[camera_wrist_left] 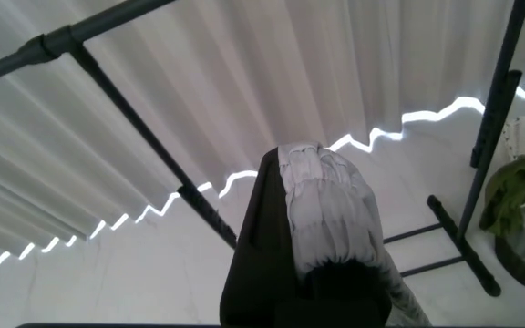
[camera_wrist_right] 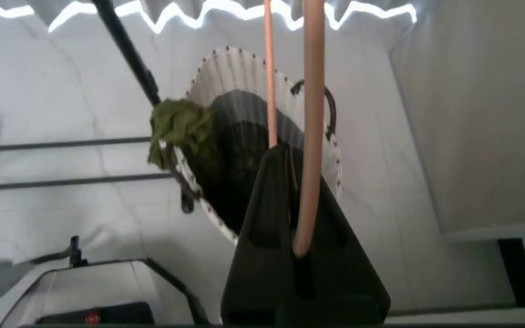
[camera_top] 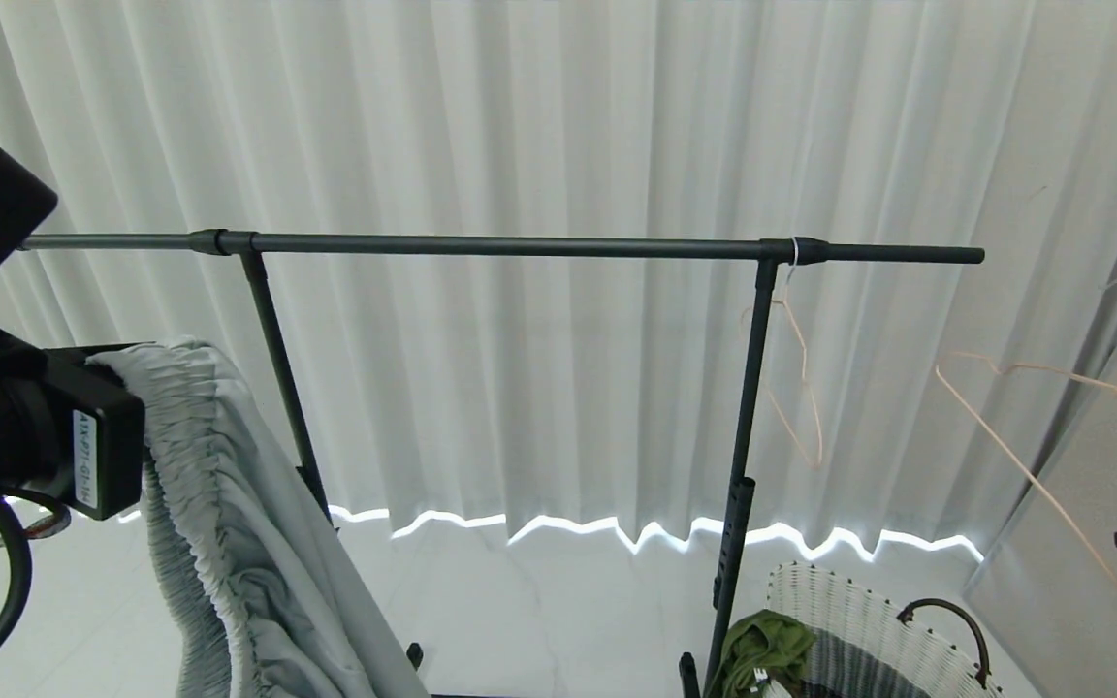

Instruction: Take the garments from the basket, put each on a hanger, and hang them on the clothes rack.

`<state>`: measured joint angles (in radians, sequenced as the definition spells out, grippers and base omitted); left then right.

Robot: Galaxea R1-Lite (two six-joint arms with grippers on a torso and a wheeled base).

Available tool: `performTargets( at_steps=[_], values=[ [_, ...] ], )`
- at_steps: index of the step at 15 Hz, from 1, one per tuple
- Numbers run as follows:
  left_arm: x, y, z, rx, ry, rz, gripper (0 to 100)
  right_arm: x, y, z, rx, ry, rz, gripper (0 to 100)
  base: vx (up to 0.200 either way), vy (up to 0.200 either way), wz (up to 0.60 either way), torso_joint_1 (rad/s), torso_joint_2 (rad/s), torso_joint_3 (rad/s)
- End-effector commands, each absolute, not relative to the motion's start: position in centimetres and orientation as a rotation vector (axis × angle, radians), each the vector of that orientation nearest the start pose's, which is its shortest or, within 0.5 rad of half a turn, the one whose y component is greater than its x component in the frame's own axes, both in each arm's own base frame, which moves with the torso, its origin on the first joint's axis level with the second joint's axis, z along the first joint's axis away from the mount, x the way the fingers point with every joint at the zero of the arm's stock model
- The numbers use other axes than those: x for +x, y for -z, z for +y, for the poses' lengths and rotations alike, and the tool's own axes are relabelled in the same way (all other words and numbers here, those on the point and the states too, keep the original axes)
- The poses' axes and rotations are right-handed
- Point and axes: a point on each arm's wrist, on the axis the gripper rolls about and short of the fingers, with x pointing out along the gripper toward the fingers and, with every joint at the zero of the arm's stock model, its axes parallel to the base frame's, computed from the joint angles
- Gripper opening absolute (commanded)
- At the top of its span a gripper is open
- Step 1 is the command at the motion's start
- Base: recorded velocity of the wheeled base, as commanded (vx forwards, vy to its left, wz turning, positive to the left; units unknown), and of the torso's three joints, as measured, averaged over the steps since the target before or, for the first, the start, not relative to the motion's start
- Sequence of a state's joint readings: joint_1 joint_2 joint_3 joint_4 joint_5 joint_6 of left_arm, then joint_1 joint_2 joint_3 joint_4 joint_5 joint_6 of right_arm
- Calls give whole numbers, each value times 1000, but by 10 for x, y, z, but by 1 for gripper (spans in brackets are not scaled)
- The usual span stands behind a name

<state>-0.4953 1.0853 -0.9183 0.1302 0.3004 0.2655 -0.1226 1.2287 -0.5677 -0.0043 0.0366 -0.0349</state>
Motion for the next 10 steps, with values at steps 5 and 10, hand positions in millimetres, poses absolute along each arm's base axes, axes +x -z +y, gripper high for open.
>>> performTargets(
  at_steps=[5, 10],
  values=[
    [129, -272, -61, 379, 223, 241, 0, 151, -177, -16, 16, 56, 617, 0, -40, 0, 0, 0, 0, 1],
    [132, -271, -54, 421, 166, 252, 0, 146, -185, -10, 7, 14, 565, 0, 0, 120, 0, 2, 3, 5]
  ],
)
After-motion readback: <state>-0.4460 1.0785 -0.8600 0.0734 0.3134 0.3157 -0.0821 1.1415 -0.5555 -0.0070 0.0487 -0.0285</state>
